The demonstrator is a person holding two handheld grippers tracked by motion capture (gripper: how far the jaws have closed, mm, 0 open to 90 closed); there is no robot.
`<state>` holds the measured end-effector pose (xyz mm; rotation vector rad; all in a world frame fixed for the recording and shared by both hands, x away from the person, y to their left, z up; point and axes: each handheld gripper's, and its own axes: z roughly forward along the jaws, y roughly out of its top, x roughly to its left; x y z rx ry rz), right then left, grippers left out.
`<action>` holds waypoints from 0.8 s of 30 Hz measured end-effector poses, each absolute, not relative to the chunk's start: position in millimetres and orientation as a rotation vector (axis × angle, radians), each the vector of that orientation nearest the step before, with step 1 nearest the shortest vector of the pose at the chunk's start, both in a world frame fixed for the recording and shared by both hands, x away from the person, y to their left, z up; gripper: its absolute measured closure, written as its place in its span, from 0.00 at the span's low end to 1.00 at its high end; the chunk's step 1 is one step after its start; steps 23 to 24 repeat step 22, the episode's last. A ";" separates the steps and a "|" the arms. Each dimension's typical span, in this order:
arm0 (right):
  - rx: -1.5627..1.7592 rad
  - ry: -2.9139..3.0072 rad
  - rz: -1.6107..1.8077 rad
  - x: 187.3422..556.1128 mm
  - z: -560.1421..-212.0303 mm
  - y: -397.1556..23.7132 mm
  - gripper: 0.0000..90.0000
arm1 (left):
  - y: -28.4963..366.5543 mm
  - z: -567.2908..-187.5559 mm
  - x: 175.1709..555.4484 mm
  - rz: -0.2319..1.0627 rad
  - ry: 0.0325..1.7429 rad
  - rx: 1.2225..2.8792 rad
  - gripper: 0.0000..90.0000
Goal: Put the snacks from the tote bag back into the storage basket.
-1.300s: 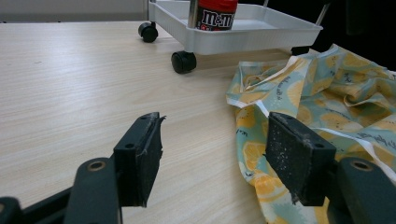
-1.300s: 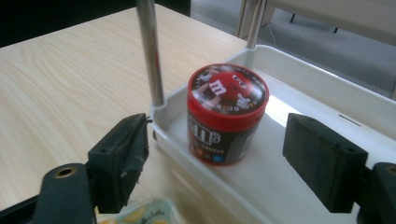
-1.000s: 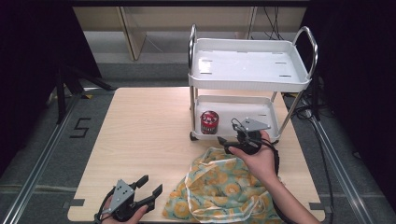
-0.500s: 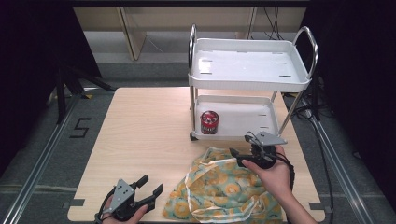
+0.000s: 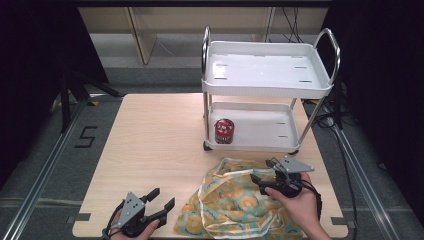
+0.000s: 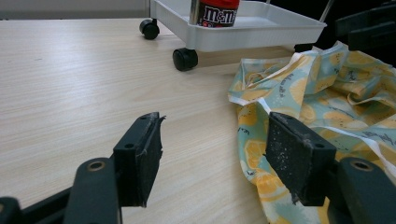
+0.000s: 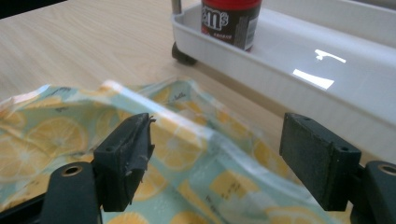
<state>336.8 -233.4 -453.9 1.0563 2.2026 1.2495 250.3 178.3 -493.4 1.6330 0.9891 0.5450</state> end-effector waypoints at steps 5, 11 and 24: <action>1.011 2.194 1.273 331.0 -462.7 -236.9 0.29 | 178.2 -493.8 250.5 0.544 0.985 1.636 0.39; 1.037 2.192 1.293 325.1 -470.2 -235.3 0.29 | 178.4 -494.7 252.7 0.547 0.947 1.651 0.39; 1.028 2.170 1.343 321.0 -471.4 -234.5 0.28 | 173.4 -494.3 250.1 0.530 0.954 1.657 0.39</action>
